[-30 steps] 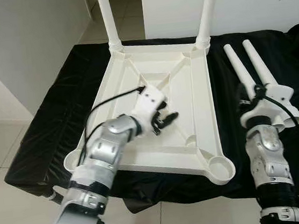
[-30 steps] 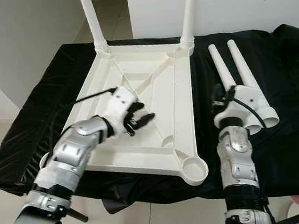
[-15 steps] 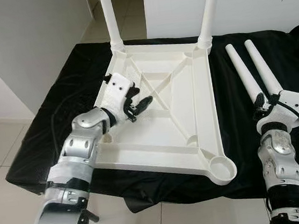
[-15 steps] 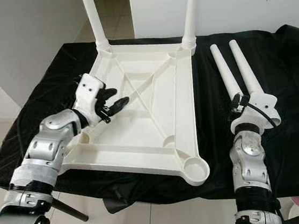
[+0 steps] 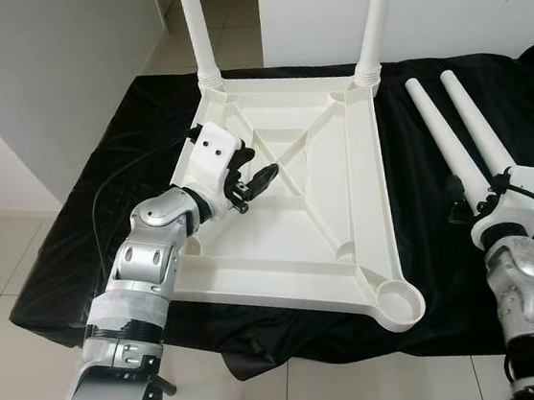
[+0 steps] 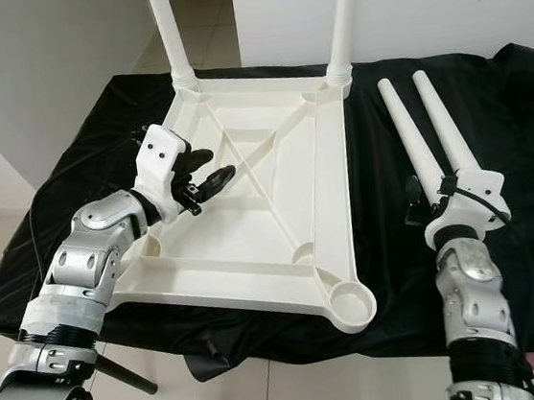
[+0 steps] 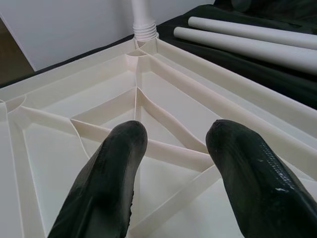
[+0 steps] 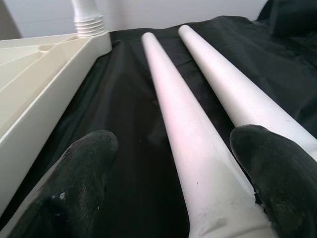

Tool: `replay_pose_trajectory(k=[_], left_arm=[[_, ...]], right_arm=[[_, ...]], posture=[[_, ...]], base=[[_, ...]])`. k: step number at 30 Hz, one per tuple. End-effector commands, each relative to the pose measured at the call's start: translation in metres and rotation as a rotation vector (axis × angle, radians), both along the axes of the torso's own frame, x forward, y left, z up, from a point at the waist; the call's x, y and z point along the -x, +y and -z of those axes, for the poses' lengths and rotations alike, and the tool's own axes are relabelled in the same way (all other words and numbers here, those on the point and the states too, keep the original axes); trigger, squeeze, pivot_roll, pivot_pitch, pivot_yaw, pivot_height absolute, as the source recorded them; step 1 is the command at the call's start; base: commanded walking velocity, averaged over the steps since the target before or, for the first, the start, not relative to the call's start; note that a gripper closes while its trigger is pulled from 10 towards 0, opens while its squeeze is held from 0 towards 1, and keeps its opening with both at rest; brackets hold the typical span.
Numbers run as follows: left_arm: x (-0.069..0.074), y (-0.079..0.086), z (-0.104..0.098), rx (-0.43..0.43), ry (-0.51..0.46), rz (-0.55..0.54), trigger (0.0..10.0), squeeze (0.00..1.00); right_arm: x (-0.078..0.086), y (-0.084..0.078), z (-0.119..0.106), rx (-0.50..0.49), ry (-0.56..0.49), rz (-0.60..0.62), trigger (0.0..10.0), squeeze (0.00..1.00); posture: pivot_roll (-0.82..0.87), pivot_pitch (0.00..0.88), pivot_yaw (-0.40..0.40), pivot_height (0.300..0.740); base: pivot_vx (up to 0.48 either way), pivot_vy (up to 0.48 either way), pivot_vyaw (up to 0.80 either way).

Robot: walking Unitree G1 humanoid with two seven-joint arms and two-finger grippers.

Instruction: Building children table

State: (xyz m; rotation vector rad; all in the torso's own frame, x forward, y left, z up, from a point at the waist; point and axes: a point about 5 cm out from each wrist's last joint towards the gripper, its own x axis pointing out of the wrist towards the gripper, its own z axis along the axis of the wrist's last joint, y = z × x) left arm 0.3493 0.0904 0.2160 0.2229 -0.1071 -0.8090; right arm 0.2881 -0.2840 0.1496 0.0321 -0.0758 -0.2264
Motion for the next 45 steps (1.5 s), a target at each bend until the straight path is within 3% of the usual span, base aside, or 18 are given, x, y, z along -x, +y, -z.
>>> replay_pose_trajectory(k=[1,16,27,28,29,30,31,32,39,45], left_arm=[[-0.002,0.002,-0.003,0.005,-0.013,-0.051,10.0,0.0],[-0.003,-0.002,-0.011,0.017,-0.031,-0.042,10.0,0.0],[-0.001,-0.001,-0.01,0.013,-0.028,-0.056,10.0,0.0],[0.0,0.001,-0.009,0.0,-0.032,-0.061,10.0,0.0],[0.0,0.001,-0.009,0.0,-0.032,-0.061,10.0,0.0],[0.0,0.004,-0.009,-0.01,-0.035,-0.07,10.0,0.0],[0.0,0.004,-0.009,-0.01,-0.035,-0.07,10.0,0.0],[-0.001,0.006,-0.01,-0.012,-0.037,-0.078,10.0,0.0],[-0.002,0.01,-0.013,-0.009,-0.04,-0.1,10.0,0.0],[-0.001,0.008,-0.012,-0.009,-0.049,-0.103,10.0,0.0]], right_arm=[[0.005,0.001,0.019,-0.044,0.085,-0.018,10.0,0.0],[0.021,-0.008,0.02,0.02,0.146,-0.03,10.0,0.0],[0.018,0.008,0.033,0.028,0.151,-0.083,10.0,0.0],[0.016,0.016,0.041,0.0,0.157,-0.105,7.6,0.0],[0.016,0.016,0.041,0.0,0.157,-0.105,7.6,0.0],[0.015,0.021,0.048,-0.01,0.16,-0.118,3.6,0.0],[0.015,0.021,0.048,-0.01,0.16,-0.118,3.6,0.0],[0.015,0.026,0.056,-0.03,0.174,-0.13,0.0,0.0],[0.013,0.029,0.066,-0.082,0.185,-0.121,0.0,0.0],[0.007,0.026,0.058,-0.087,0.104,-0.091,0.0,0.0]], posture=[[-0.06,0.097,0.058,0.74],[-0.09,0.102,0.059,0.74],[-0.06,0.114,0.067,0.74],[-0.05,0.111,0.06,0.74],[-0.05,0.111,0.06,0.74],[-0.04,0.106,0.053,0.74],[-0.04,0.106,0.053,0.74],[-0.03,0.098,0.045,0.74],[-0.02,0.088,0.038,0.74],[-0.01,0.056,0.03,0.74]], base=[[0.0,0.0,0.0],[0.0,0.0,0.0],[0.0,0.0,0.0],[0.0,0.0,0.0],[0.0,0.0,0.0],[0.0,0.0,0.0],[0.0,0.0,0.0],[0.0,0.0,0.0],[0.0,0.0,0.0],[0.0,0.0,0.0]])
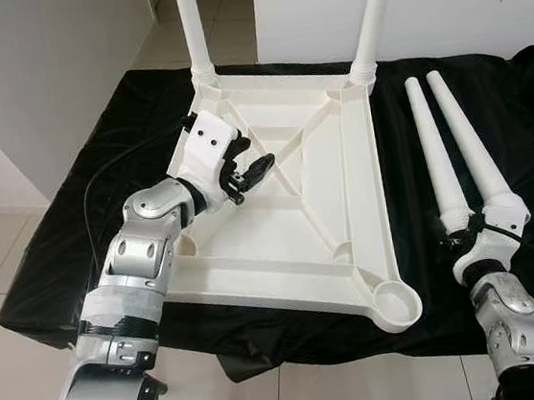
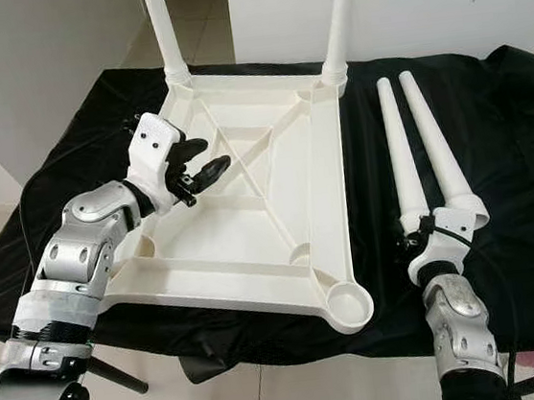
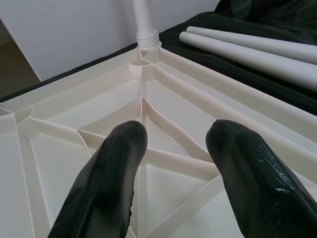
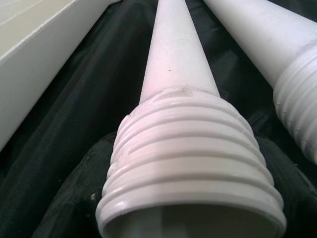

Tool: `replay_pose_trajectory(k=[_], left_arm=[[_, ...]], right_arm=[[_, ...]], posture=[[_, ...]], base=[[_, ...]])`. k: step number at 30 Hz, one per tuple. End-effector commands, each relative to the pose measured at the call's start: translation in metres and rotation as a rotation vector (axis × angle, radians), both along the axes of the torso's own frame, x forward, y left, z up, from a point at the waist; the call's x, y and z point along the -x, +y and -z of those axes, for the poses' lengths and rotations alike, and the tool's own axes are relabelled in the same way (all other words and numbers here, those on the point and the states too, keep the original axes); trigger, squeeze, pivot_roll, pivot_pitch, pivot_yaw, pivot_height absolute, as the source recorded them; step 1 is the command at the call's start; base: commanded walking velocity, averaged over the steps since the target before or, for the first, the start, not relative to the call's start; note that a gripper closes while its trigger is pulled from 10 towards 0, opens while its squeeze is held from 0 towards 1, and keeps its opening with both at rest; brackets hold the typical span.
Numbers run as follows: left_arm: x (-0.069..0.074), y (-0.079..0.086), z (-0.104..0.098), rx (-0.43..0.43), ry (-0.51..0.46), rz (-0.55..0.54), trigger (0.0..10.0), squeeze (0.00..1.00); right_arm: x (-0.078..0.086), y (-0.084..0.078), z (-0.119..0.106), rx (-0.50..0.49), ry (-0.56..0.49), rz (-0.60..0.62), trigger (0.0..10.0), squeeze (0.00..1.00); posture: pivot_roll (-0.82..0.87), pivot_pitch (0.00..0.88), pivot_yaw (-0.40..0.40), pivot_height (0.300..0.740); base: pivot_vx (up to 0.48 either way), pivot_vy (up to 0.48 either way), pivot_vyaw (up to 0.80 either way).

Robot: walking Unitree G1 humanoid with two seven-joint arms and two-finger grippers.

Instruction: Building children table

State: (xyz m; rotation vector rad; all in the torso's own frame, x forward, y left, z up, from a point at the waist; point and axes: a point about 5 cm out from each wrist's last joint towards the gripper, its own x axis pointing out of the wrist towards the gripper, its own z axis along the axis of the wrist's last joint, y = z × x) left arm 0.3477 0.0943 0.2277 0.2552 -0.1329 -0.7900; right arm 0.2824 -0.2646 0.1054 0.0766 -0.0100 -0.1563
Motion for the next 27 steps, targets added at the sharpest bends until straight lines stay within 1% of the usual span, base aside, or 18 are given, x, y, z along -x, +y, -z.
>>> replay_pose_trajectory(k=[1,2,5,6,7,9,11,13,14,16,19,20,21,22,23,24,26,27], left_arm=[[-0.003,0.003,0.0,0.01,-0.014,-0.086,10.0,0.0],[-0.004,0.003,0.0,0.01,-0.015,-0.085,10.0,0.0],[-0.004,0.004,-0.001,0.009,-0.016,-0.085,10.0,0.0],[-0.005,0.003,-0.002,0.018,-0.016,-0.086,10.0,0.0],[-0.005,0.002,-0.002,0.029,-0.011,-0.086,10.0,0.0],[-0.006,0.001,-0.002,0.027,-0.004,-0.098,10.0,0.0],[-0.006,0.001,-0.002,0.027,-0.004,-0.098,10.0,0.0],[-0.01,0.002,0.001,0.013,0.032,-0.132,10.0,0.0],[-0.01,0.002,0.001,0.013,0.032,-0.132,10.0,0.0],[-0.014,0.005,0.003,-0.001,0.05,-0.174,10.0,0.0],[-0.016,0.006,0.003,0.0,0.051,-0.188,10.0,0.0],[-0.017,0.007,0.001,0.02,0.042,-0.207,10.0,0.0],[-0.017,0.007,0.001,0.02,0.042,-0.207,10.0,0.0],[-0.017,0.009,-0.001,0.038,0.036,-0.227,10.0,0.0],[-0.017,0.009,-0.001,0.038,0.036,-0.227,10.0,0.0],[-0.018,0.01,-0.001,0.051,0.04,-0.238,10.0,0.0],[-0.018,0.01,-0.001,0.051,0.04,-0.238,10.0,0.0],[-0.018,0.01,-0.001,0.056,0.037,-0.248,10.0,0.0]], right_arm=[[0.0,0.006,0.011,-0.031,0.028,-0.012,0.0,0.0],[-0.001,0.007,0.008,-0.026,0.01,0.001,0.7,0.0],[-0.002,0.008,0.007,-0.022,-0.005,0.01,0.7,0.0],[-0.004,0.01,0.002,-0.015,-0.045,0.014,10.0,0.0],[-0.006,0.012,-0.004,-0.008,-0.078,0.019,10.0,0.0],[-0.009,0.014,-0.008,-0.011,-0.103,0.03,10.0,0.0],[-0.009,0.014,-0.008,-0.011,-0.103,0.03,10.0,0.0],[-0.02,0.019,-0.021,-0.015,-0.158,0.052,10.0,0.0],[-0.02,0.019,-0.021,-0.015,-0.158,0.052,10.0,0.0],[-0.029,0.024,-0.029,-0.02,-0.173,0.065,10.0,0.0],[-0.031,0.025,-0.03,-0.022,-0.167,0.069,10.0,0.0],[-0.037,0.028,-0.036,-0.019,-0.174,0.075,10.0,0.0],[-0.037,0.028,-0.036,-0.019,-0.174,0.075,10.0,0.0],[-0.043,0.032,-0.043,-0.033,-0.191,0.079,10.0,0.0],[-0.043,0.032,-0.043,-0.033,-0.191,0.079,10.0,0.0],[-0.048,0.036,-0.05,-0.04,-0.21,0.073,10.0,0.0],[-0.048,0.036,-0.05,-0.04,-0.21,0.073,10.0,0.0],[-0.054,0.044,-0.056,-0.046,-0.225,0.034,10.0,0.0]], posture=[[-0.02,0.049,0.026,0.74],[-0.02,0.049,0.026,0.74],[-0.02,0.049,0.026,0.74],[-0.02,0.036,0.017,0.74],[-0.02,0.028,0.012,0.74],[-0.02,0.018,0.007,0.74],[-0.02,0.018,0.007,0.74],[-0.02,0.011,-0.003,0.74],[-0.02,0.011,-0.003,0.74],[-0.01,0.01,-0.006,0.74],[-0.01,0.01,-0.006,0.74],[-0.01,0.008,-0.015,0.74],[-0.01,0.008,-0.015,0.74],[-0.01,0.005,-0.015,0.74],[-0.01,0.005,-0.015,0.74],[-0.01,0.002,-0.015,0.74],[-0.01,0.002,-0.015,0.74],[-0.02,0.0,-0.011,0.74]], base=[[0.0,0.0,0.0],[0.0,0.0,0.0],[0.0,0.0,0.0],[0.0,0.0,0.0],[0.0,0.0,0.0],[0.0,0.0,0.0],[0.0,0.0,0.0],[0.0,0.0,0.0],[0.0,0.0,0.0],[0.0,0.0,0.0],[0.0,0.0,0.0],[0.0,0.0,0.0],[0.0,0.0,0.0],[0.0,0.0,0.0],[0.0,0.0,0.0],[0.0,0.0,0.0],[0.0,0.0,0.0],[0.0,0.0,0.0]])
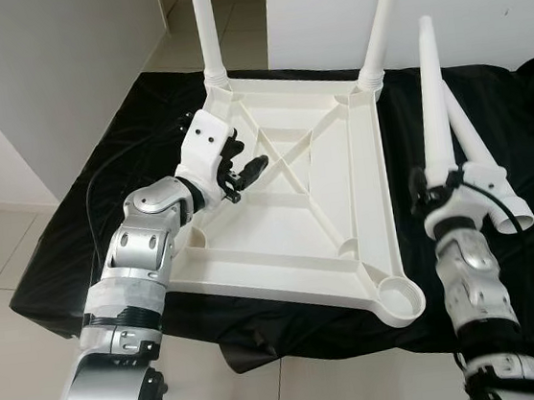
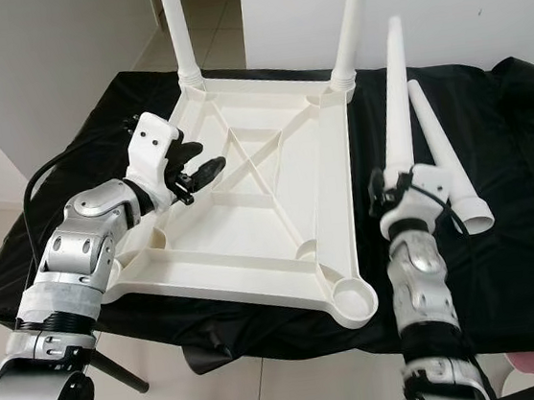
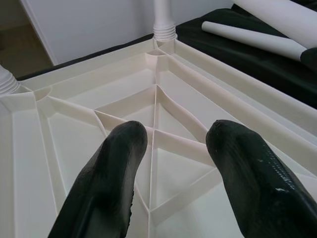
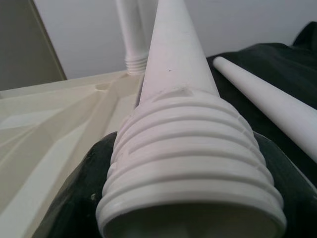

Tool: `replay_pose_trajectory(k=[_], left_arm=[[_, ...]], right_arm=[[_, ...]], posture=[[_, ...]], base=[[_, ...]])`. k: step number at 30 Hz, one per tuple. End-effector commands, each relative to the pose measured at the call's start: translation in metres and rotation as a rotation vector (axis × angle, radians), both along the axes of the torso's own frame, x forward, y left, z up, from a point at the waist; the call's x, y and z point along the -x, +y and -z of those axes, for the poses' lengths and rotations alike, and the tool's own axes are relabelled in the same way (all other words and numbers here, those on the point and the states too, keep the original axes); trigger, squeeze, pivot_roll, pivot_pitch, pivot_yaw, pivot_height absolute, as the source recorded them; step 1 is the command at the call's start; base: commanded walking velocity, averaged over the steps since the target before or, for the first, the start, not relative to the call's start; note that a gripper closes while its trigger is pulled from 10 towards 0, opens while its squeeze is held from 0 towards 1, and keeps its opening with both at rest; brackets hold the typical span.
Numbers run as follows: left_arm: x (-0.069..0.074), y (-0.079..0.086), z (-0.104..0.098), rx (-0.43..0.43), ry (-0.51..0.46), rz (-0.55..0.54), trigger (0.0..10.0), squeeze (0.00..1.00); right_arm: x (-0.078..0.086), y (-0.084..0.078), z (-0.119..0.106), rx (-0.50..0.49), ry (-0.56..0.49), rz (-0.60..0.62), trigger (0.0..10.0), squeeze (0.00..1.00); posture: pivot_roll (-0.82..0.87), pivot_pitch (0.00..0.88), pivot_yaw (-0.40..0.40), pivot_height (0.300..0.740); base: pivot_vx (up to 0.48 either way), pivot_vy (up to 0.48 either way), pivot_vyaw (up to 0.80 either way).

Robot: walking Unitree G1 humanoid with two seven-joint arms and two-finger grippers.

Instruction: Building children table

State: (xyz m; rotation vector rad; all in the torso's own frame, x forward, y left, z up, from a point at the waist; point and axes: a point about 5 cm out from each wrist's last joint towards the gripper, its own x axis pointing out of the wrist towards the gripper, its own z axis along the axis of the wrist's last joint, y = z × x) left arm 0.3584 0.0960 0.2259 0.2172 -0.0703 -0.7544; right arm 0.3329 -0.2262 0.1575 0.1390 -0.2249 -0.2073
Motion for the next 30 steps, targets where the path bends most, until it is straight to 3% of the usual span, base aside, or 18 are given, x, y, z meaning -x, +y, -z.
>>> replay_pose_trajectory(k=[1,3,6,8,12,14,20,21,22,27,30], left_arm=[[-0.007,0.008,-0.003,0.035,-0.029,-0.207,10.0,0.0],[-0.007,0.004,-0.004,0.028,-0.039,-0.198,10.0,0.0],[-0.007,0.004,-0.004,0.028,-0.039,-0.198,10.0,0.0],[-0.004,-0.002,-0.007,0.037,-0.046,-0.14,10.0,0.0],[-0.002,-0.006,-0.007,0.037,-0.046,-0.098,10.0,0.0],[0.0,-0.012,-0.01,0.08,-0.035,-0.043,10.0,0.0],[0.002,-0.018,-0.013,0.1,-0.044,-0.002,10.0,0.0],[0.004,-0.02,-0.016,0.11,-0.064,0.021,10.0,0.17],[0.004,-0.023,-0.018,0.155,-0.054,0.029,10.0,1.0],[0.003,-0.026,-0.02,0.206,-0.037,0.032,10.0,1.0],[0.006,-0.033,-0.037,0.297,-0.115,0.036,10.0,1.0]], right_arm=[[-0.004,0.006,-0.004,0.004,-0.009,-0.025,10.0,0.0],[-0.015,0.029,-0.012,0.048,-0.019,-0.175,10.0,0.0],[-0.015,0.029,-0.012,0.048,-0.019,-0.175,10.0,0.0],[-0.02,0.043,-0.017,0.11,-0.033,-0.274,10.0,0.0],[-0.021,0.046,-0.021,0.119,-0.05,-0.28,10.0,0.0],[-0.02,0.042,-0.033,0.081,-0.12,-0.235,10.0,0.0],[-0.02,0.04,-0.044,0.071,-0.183,-0.211,10.0,0.0],[-0.018,0.039,-0.051,0.067,-0.229,-0.2,10.0,0.0],[-0.016,0.037,-0.061,0.074,-0.283,-0.179,10.0,0.0],[-0.016,0.036,-0.07,0.083,-0.334,-0.16,10.0,0.0],[-0.012,0.039,-0.096,0.156,-0.451,-0.125,10.0,0.0]], posture=[[-0.02,0.0,-0.011,0.74],[-0.01,0.0,-0.004,0.74],[-0.01,0.0,-0.004,0.74],[-0.01,0.0,-0.004,0.74],[-0.01,0.0,-0.003,0.74],[-0.01,0.0,0.002,0.74],[-0.01,0.0,0.005,0.74],[-0.01,0.0,0.007,0.74],[0.0,0.0,0.012,0.74],[0.0,0.0,0.015,0.74],[0.0,0.0,0.037,0.74]], base=[[0.0,0.0,0.0],[0.0,0.0,0.0],[0.0,0.0,0.0],[0.0,0.0,0.0],[0.0,0.0,0.0],[0.0,0.0,0.0],[0.0,0.0,0.0],[0.0,0.0,0.0],[0.0,0.0,0.0],[0.0,0.0,0.0],[0.0,0.0,0.0]])
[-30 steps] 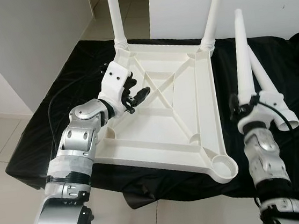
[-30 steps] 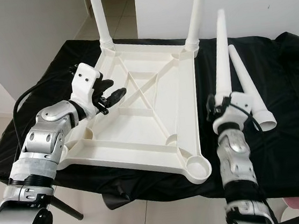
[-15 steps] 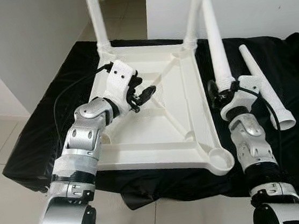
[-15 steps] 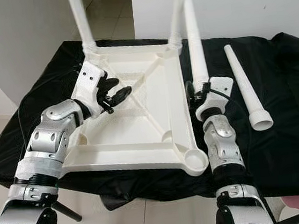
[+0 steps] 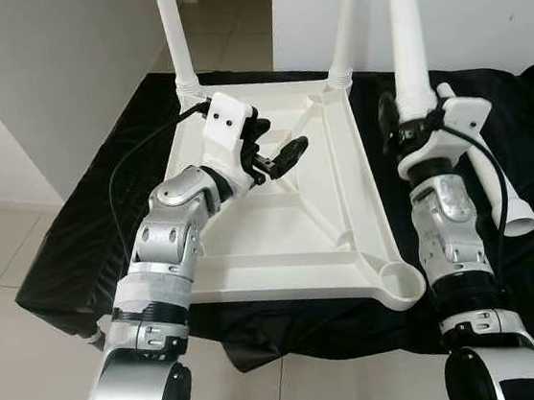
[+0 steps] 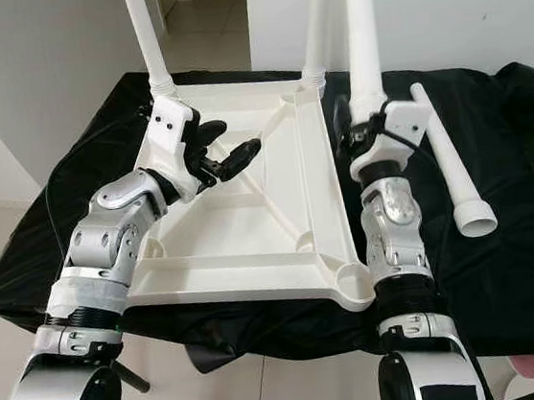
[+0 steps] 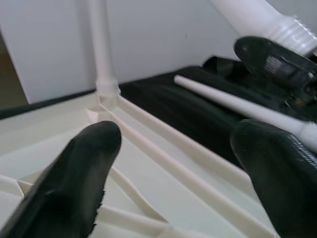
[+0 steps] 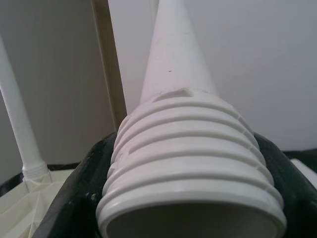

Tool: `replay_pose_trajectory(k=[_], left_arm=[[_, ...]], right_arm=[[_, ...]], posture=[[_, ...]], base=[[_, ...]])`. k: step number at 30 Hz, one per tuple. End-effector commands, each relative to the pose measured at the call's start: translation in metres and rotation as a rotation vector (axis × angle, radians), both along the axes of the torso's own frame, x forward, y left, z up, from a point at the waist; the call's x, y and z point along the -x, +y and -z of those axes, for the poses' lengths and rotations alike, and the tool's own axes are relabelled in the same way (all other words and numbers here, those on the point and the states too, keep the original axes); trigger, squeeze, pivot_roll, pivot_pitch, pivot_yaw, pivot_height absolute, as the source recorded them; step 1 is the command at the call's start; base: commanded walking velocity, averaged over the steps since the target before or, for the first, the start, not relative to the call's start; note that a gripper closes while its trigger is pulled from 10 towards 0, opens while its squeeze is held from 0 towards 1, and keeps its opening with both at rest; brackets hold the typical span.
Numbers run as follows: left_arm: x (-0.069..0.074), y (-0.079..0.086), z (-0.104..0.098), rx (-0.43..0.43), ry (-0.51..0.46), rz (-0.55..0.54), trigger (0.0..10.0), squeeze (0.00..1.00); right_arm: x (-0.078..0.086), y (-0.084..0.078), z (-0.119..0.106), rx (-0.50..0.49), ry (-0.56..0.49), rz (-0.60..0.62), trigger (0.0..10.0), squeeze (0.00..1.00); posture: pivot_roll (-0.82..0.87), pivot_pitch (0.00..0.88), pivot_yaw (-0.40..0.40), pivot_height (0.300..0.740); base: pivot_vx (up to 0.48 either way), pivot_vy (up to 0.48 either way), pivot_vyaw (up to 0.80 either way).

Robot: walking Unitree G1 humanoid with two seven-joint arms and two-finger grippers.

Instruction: Building children table

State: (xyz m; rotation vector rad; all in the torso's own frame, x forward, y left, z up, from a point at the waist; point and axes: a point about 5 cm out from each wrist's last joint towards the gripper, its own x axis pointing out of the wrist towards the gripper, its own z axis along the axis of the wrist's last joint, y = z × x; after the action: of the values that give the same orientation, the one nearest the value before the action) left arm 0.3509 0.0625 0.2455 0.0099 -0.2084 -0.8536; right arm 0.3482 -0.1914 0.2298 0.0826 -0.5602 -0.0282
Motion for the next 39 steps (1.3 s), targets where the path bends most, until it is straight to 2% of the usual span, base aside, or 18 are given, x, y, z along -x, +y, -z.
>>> replay_pose_trajectory(k=[1,4,5,8,12,13,14,15,23,24,25,27,33,39], left_arm=[[-0.002,0.0,-0.017,0.074,-0.061,-0.089,10.0,1.0],[0.001,-0.003,-0.041,0.163,-0.15,-0.091,10.0,1.0],[0.001,-0.003,-0.041,0.163,-0.15,-0.091,10.0,1.0],[0.001,0.0,-0.058,0.216,-0.177,-0.069,10.0,1.0],[0.0,0.001,-0.063,0.227,-0.175,-0.049,10.0,1.0],[0.001,0.001,-0.067,0.261,-0.147,-0.01,10.0,0.7],[0.001,0.001,-0.07,0.287,-0.128,0.019,10.0,0.7],[0.001,0.002,-0.074,0.32,-0.103,0.057,10.0,0.0],[-0.003,0.008,-0.087,0.42,-0.023,0.154,10.0,0.0],[-0.003,0.01,-0.092,0.474,0.025,0.208,10.0,0.0],[-0.003,0.01,-0.092,0.474,0.025,0.208,10.0,0.0],[-0.004,0.014,-0.097,0.532,0.099,0.294,10.0,0.0],[-0.011,0.021,-0.095,0.555,0.175,0.305,10.0,0.0],[-0.016,0.027,-0.101,0.547,0.187,0.299,10.0,0.0]], right_arm=[[0.004,0.004,-0.024,0.038,-0.117,0.018,10.0,0.0],[0.007,0.006,-0.046,0.066,-0.203,0.033,10.0,0.0],[0.007,0.006,-0.046,0.066,-0.203,0.033,10.0,0.0],[0.009,0.015,-0.059,0.088,-0.255,-0.021,10.0,0.0],[0.008,0.02,-0.062,0.105,-0.275,-0.052,10.0,0.0],[0.009,0.028,-0.064,0.12,-0.287,-0.104,10.0,0.0],[0.009,0.033,-0.064,0.128,-0.294,-0.14,10.0,0.0],[0.011,0.04,-0.064,0.146,-0.301,-0.183,10.0,0.0],[0.011,0.06,-0.06,0.194,-0.284,-0.307,10.0,0.0],[0.01,0.065,-0.058,0.215,-0.279,-0.34,10.0,0.0],[0.01,0.065,-0.058,0.215,-0.279,-0.34,10.0,0.0],[0.012,0.076,-0.051,0.259,-0.263,-0.414,10.0,0.0],[0.017,0.087,-0.039,0.318,-0.239,-0.488,10.0,0.0],[0.021,0.093,-0.033,0.364,-0.232,-0.544,10.0,0.0]], posture=[[0.0,0.0,0.037,0.74],[0.01,0.0,0.031,0.74],[0.01,0.0,0.031,0.74],[0.01,0.0,0.026,0.74],[0.02,0.0,0.023,0.74],[0.02,0.0,0.022,0.74],[0.02,0.0,0.021,0.74],[0.02,0.0,0.019,0.74],[0.02,0.0,0.016,0.74],[0.03,0.0,0.014,0.74],[0.03,0.0,0.014,0.74],[0.02,0.0,0.014,0.74],[0.02,0.0,0.015,0.74],[0.01,0.0,0.031,0.74]], base=[[0.0,0.0,0.0],[0.0,0.0,0.0],[0.0,0.0,0.0],[0.0,0.0,0.0],[0.0,0.0,0.0],[0.0,0.0,0.0],[0.0,0.0,0.0],[0.0,0.0,0.0],[0.0,0.0,0.0],[0.0,0.0,0.0],[0.0,0.0,0.0],[0.0,0.0,0.0],[0.0,0.0,0.0],[0.0,0.0,0.0]])
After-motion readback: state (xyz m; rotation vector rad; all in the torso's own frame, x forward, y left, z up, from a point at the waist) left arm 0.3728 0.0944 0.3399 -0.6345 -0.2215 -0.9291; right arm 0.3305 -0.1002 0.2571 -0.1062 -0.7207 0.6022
